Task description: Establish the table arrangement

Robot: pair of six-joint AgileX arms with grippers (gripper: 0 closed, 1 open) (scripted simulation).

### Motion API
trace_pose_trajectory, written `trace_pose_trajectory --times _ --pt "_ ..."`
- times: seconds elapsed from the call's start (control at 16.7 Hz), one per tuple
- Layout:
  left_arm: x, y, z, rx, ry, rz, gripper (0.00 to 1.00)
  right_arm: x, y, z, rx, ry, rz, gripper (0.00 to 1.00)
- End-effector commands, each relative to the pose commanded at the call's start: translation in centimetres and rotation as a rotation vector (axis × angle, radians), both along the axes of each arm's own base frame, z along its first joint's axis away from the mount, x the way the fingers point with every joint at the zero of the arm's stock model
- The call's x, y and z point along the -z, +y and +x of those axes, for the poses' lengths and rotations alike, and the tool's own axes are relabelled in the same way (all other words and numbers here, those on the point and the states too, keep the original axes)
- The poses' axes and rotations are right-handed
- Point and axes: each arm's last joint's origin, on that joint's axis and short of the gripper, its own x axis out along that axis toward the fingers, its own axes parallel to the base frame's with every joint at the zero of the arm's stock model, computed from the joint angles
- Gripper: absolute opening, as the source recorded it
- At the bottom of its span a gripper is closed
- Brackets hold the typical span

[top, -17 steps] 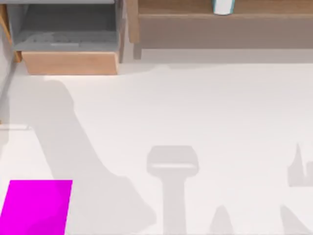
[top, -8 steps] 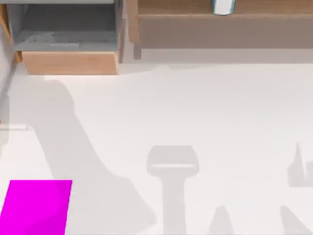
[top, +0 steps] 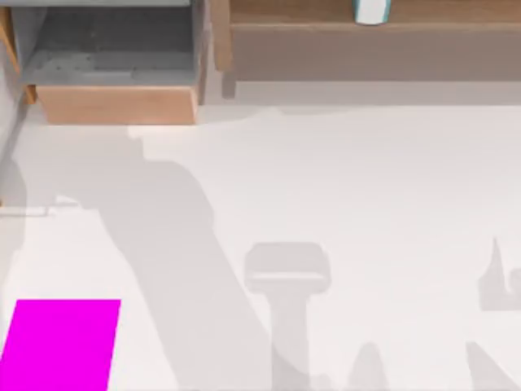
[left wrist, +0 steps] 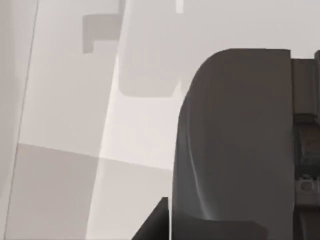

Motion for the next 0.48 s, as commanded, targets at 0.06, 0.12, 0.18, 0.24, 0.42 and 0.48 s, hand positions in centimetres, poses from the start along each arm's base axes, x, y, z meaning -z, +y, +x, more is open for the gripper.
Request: trace_pose_trajectory --times 0.06,0.12,0.18,0.24,0.42,0.48 --pt "-1.5 -1.0 -0.6 0.004 -0.034 0.001 0.00 0.0 0.0 0.0 0.000 0.000 0.000 1.00" --pt "-2.8 -2.2 -1.3 0.012 -0.065 0.001 0.00 0.0 0.0 0.0 0.000 0.000 0.000 1.00" --pt "-4.0 -3.5 -2.0 0.022 -0.093 -0.001 0.00 0.0 0.0 0.0 0.000 0.000 0.000 1.00" --pt "-4.9 -5.0 -2.8 0.035 -0.115 -0.005 0.00 0.0 0.0 0.0 0.000 0.000 0.000 1.00" --pt "-6.1 -9.6 -5.8 0.081 -0.147 -0.027 0.00 0.0 0.0 0.0 0.000 0.000 0.000 1.00" --pt "-6.1 -11.2 -7.0 0.097 -0.148 -0.036 0.00 0.0 0.0 0.0 0.000 0.000 0.000 1.00"
